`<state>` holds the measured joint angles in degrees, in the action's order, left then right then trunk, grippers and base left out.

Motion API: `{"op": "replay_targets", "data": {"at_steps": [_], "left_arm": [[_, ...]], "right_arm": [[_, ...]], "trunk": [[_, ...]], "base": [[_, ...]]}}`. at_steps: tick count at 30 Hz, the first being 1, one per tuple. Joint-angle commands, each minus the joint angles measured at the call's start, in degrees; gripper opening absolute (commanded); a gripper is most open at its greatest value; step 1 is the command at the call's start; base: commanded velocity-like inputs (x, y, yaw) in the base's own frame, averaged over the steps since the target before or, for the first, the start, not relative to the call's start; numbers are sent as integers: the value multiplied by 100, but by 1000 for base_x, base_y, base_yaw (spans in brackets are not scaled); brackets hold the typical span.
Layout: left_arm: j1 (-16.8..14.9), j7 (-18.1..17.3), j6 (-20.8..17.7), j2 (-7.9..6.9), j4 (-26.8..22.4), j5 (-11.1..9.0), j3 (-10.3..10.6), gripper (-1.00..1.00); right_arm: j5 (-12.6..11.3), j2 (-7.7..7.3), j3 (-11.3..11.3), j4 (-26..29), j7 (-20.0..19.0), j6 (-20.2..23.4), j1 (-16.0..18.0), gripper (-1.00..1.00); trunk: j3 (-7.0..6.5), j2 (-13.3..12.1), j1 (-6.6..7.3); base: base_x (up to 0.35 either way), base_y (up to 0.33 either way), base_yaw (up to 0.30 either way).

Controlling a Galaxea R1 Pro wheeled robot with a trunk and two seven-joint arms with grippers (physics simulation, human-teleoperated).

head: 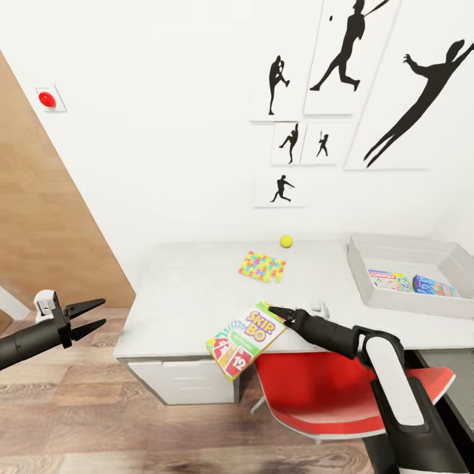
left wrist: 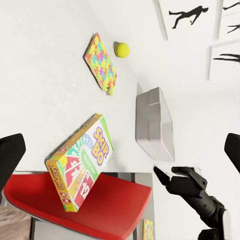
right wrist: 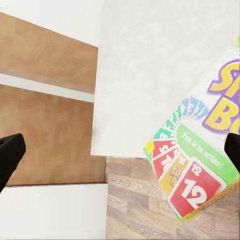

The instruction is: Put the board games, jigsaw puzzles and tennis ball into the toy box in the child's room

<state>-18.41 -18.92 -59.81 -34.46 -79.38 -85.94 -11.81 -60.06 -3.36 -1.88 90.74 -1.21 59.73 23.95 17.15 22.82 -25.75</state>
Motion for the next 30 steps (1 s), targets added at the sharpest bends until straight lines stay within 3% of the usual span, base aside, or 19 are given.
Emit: {"op": "replay_targets", "data": {"at_steps": [1, 3, 4, 6, 9, 11, 14, 22, 30], "left_arm": [[-4, -51, -19, 0, 2, 49, -5, 100], [-4, -51, -19, 0, 2, 49, -5, 100], [-4, -51, -19, 0, 2, 46, -7, 100], [-4, -49, -19, 1, 2, 45, -6, 100], [-4, -49, -19, 1, 2, 48, -9, 100], [-4, -50, -19, 1, 2, 49, -11, 100], [-4, -48, -19, 1, 2, 50, -12, 100], [-4, -43, -19, 3, 2, 45, -9, 100], [-4, -41, -19, 44, 2, 40, 62, 100]], "right_arm": [[3, -6, -16, 4, -194, 27, -63, 100], [-11, -18, -39, 11, -592, 27, -195, 100], [-17, -26, -60, 15, -1040, 27, -330, 100], [-14, -34, -82, 21, -1516, 27, -464, 100], [-8, -60, -215, 28, -2557, -8, -782, 100], [-7, -92, -282, 30, -2852, -137, -908, 100], [-7, -160, -344, 31, -3150, -405, -1063, 100], [-8, -630, -390, 25, -3792, -1040, -1253, 100], [-6, -787, -462, 31, -4154, -1181, -1269, 100]], "trunk": [[1, 10, -4], [-16, 10, -4], [-24, 10, -4], [-42, 10, -4], [-67, 10, -4], [-85, 10, -4], [-110, 10, -4], [-137, 10, -4], [-139, 10, -4]], "base": [[0, 0, -100], [0, 0, -97], [0, 0, -94], [0, 0, -93], [0, 0, -91], [0, 0, -91], [0, 0, -92], [0, 0, -36], [0, 0, -3]]}}
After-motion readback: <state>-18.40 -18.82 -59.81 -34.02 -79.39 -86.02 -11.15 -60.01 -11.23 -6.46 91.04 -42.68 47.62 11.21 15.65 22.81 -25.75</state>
